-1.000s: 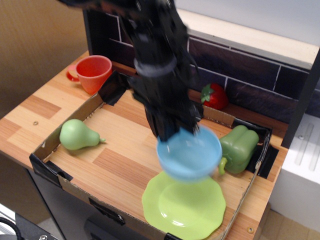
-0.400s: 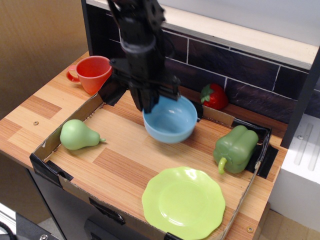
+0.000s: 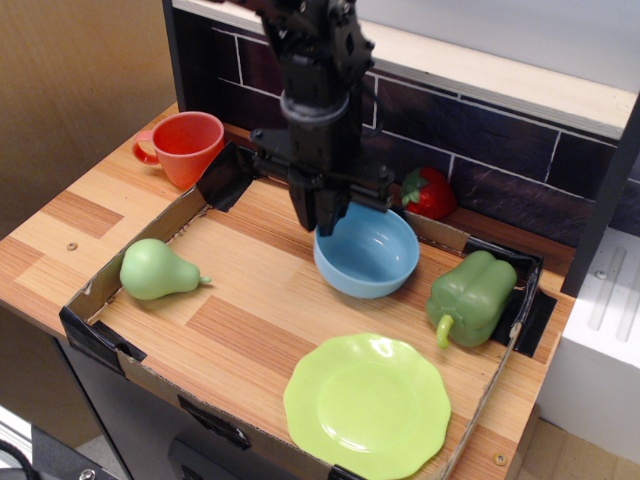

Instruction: Take bowl off plate

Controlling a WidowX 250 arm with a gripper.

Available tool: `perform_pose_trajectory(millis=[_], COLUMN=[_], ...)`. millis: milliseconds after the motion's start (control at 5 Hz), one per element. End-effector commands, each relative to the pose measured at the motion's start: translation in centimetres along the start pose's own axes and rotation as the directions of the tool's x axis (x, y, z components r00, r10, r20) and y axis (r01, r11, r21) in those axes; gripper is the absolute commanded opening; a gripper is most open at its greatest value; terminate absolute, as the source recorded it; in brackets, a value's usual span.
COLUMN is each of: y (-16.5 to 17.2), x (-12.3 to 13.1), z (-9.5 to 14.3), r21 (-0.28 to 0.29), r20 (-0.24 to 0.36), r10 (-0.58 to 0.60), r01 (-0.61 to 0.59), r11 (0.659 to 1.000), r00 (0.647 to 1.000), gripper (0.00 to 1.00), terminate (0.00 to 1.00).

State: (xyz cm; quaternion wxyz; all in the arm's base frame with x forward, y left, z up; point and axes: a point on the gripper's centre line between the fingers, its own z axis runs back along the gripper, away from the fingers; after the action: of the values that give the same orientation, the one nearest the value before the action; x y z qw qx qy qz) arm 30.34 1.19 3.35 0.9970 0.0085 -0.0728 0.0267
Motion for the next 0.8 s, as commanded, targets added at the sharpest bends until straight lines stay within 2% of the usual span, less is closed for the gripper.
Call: perform_pose_trajectory(millis=[0, 200, 400, 600], y=[1.3, 1.2, 0.3, 0.3], x=[0.1, -0.1, -0.7, -0.7], z=[2.9, 5.2, 6.5, 6.5], r21=[0.001, 0.010, 0.018, 0.018], r20=[0.037, 0.090, 0.080, 0.080], r10=[0.052, 0.074, 0.052, 0.052], r01=[-0.052, -0.075, -0.053, -0.053], r11=[0.999, 0.997, 0.998, 0.998], r00=[0.998, 0.993, 0.995, 0.995], gripper=[1.00, 1.00, 1.00, 1.00], terminate=[0.00, 0.00, 0.00, 0.00])
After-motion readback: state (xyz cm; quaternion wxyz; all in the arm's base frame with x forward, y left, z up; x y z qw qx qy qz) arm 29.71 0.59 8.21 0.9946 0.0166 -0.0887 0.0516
